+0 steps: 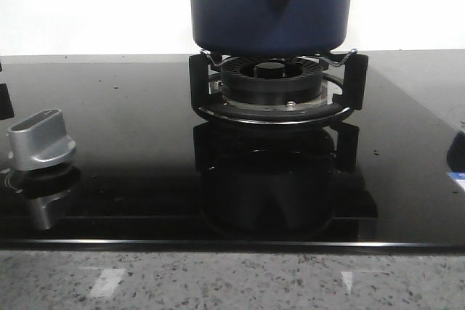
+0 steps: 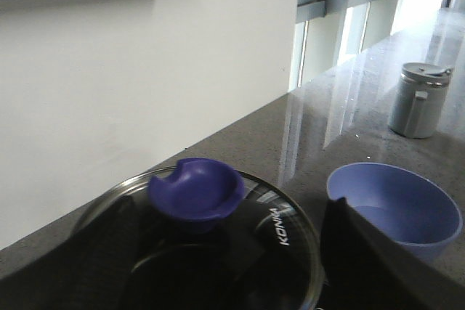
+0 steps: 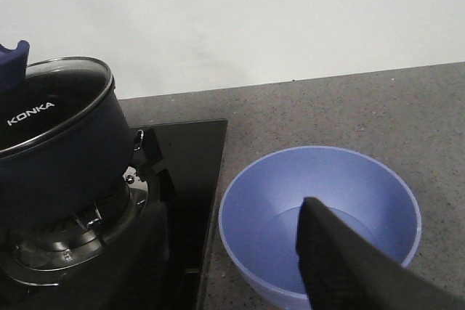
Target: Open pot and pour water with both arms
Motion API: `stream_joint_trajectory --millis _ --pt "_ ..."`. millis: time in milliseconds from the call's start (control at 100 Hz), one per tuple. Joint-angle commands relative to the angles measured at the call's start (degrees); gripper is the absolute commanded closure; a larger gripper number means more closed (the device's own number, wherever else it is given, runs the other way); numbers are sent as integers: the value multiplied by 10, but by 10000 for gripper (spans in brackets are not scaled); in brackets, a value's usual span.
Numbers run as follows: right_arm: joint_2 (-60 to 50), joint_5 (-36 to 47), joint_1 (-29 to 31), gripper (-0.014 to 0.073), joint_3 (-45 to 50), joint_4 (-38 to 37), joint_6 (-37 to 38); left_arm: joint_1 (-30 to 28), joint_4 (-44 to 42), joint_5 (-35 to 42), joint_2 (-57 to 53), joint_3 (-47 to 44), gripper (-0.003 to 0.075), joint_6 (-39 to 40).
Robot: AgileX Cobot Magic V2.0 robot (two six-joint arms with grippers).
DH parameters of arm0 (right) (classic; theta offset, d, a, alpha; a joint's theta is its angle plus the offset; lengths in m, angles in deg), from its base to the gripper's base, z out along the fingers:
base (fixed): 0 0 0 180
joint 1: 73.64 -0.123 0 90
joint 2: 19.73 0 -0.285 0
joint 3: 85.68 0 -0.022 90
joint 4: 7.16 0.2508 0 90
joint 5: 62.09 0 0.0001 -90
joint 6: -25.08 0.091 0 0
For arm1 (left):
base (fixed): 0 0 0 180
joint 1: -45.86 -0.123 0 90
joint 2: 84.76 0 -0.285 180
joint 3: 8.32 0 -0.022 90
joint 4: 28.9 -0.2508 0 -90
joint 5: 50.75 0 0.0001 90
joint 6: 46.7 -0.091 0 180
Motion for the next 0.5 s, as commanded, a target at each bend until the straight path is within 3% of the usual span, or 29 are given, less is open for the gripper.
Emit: stream_joint_trajectory --millis 0,220,490 --pt "9 46 -2 231 -20 -3 -6 -24 33 -58 -11 22 261 0" --pt "9 46 -2 231 -20 -3 -6 -25 4 -119 24 22 260 -4" --pt "9 46 -2 231 -20 -3 -6 -25 33 -121 68 22 257 -41"
